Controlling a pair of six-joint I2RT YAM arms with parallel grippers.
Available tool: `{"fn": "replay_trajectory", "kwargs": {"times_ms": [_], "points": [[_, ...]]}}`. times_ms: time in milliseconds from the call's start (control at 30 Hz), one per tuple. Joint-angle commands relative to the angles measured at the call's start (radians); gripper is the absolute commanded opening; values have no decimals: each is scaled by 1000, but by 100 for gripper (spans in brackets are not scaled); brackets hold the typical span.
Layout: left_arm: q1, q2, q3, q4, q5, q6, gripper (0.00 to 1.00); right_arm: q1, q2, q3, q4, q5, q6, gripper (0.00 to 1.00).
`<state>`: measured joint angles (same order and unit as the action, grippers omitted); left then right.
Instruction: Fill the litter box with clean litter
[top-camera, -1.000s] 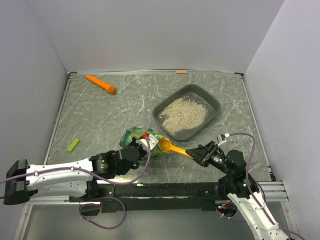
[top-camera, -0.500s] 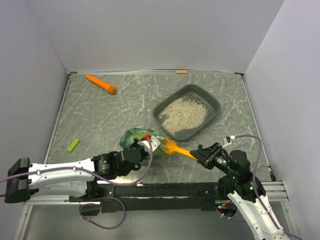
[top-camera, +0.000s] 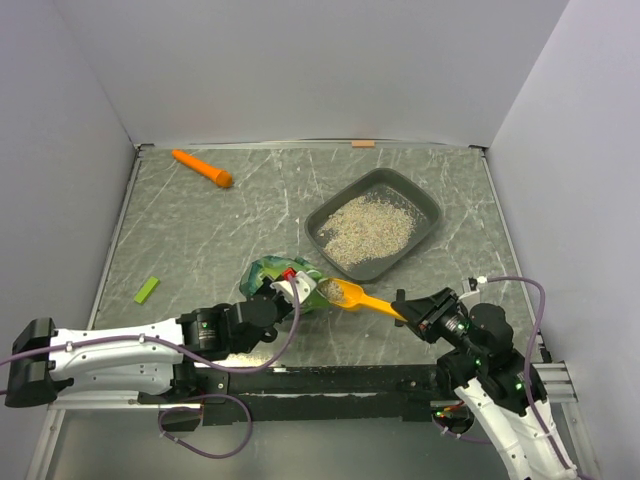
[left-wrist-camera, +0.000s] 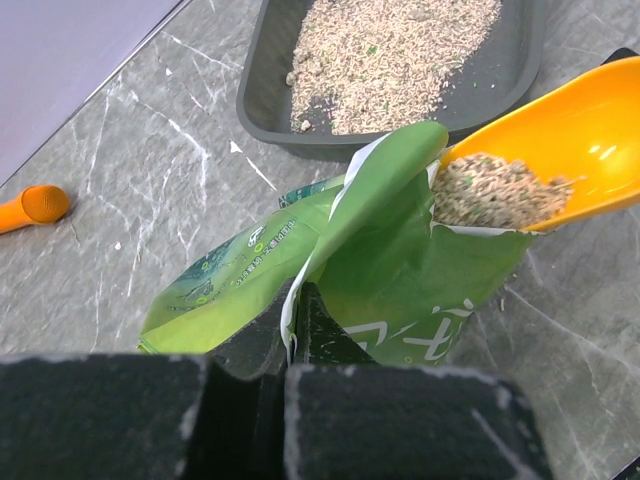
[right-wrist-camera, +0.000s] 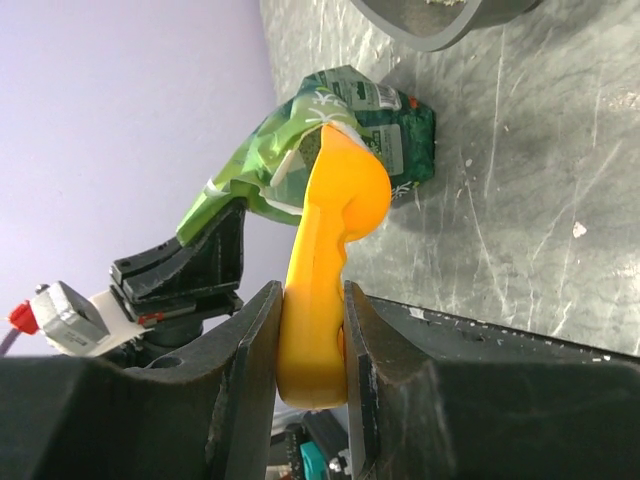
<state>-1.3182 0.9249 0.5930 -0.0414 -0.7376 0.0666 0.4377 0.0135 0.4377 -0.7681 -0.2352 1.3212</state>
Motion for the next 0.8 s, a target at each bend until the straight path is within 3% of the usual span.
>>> {"fn": "replay_trajectory", "kwargs": {"times_ms": [0,367,767], "points": [[-1,-46,21,-74,-71,-4,1,-8,-302,53,-103,66,22,0],[-1,-165,27,-106,-109,2,1,-8,-253,73,55,-24,53,0],[16,-288,40,-130,-171,18,1,-8,-44,182,226,-70,29,0]]}}
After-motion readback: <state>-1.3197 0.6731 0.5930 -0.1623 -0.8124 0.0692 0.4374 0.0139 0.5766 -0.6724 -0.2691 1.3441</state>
